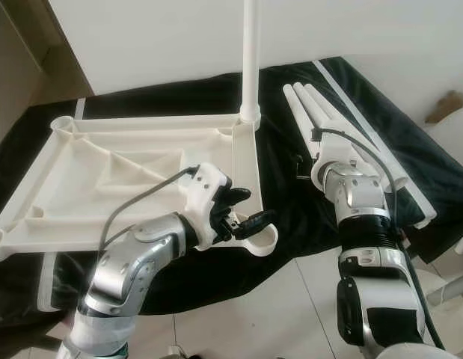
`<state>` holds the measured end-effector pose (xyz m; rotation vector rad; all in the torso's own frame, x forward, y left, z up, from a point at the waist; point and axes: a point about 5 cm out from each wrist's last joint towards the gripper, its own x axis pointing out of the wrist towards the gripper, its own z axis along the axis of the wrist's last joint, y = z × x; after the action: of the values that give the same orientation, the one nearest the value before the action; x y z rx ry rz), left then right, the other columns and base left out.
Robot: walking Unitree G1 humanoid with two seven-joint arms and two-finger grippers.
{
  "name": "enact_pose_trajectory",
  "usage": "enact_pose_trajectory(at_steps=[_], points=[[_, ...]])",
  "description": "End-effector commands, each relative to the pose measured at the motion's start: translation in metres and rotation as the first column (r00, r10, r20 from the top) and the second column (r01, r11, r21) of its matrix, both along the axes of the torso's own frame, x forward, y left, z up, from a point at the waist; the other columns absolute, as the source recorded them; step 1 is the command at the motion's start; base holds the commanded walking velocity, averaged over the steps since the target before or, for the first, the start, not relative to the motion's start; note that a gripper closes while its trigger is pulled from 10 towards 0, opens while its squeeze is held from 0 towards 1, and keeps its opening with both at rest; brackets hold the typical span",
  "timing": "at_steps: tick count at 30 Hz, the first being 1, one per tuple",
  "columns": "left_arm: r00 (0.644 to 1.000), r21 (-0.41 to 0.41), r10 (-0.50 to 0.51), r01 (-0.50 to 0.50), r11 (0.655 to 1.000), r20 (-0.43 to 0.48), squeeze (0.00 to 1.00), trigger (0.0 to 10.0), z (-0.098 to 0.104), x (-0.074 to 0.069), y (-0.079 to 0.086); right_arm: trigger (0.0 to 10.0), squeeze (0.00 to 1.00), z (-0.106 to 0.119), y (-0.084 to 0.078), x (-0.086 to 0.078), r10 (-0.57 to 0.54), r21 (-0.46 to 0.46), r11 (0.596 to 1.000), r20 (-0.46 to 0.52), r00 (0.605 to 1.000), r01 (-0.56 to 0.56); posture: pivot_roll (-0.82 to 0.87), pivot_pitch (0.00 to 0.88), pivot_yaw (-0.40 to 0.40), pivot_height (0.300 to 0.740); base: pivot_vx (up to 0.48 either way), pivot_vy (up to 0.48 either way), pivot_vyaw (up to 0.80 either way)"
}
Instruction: Building children table
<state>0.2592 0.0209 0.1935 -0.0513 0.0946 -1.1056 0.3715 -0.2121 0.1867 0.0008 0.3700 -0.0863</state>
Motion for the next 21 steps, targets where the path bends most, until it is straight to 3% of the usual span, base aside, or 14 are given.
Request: enact_pose_trajectory(at_steps=[1,3,10,21], points=[[0.996,-0.002,0.088,-0.088,0.996,0.008,0.0,10.0,0.004,0.004,0.003,10.0,0.0,-0.032,-0.009,-0.01,-0.055,0.002,0.998,-0.141,0.988,0.056,0.0,0.118,0.077,0.74,0.0,0.0,0.0],[0.996,-0.004,0.089,-0.089,0.996,0.008,0.0,10.0,0.005,0.005,0.003,10.0,0.0,-0.027,-0.019,-0.011,-0.122,-0.046,0.992,-0.128,0.984,0.117,-0.01,0.118,0.079,0.74,0.0,0.0,0.0],[0.997,-0.011,0.08,-0.08,0.997,0.013,0.0,10.0,0.006,0.006,0.0,10.0,0.0,-0.022,-0.027,-0.01,-0.181,-0.053,0.983,-0.141,0.973,0.175,-0.03,0.116,0.085,0.74,0.0,0.0,0.0],[0.997,-0.01,0.079,-0.079,0.997,0.012,0.0,10.0,0.006,0.006,-0.001,10.0,0.0,-0.026,-0.02,-0.009,-0.118,0.006,0.993,-0.153,0.981,0.121,-0.02,0.119,0.084,0.74,0.0,0.0,0.0]])
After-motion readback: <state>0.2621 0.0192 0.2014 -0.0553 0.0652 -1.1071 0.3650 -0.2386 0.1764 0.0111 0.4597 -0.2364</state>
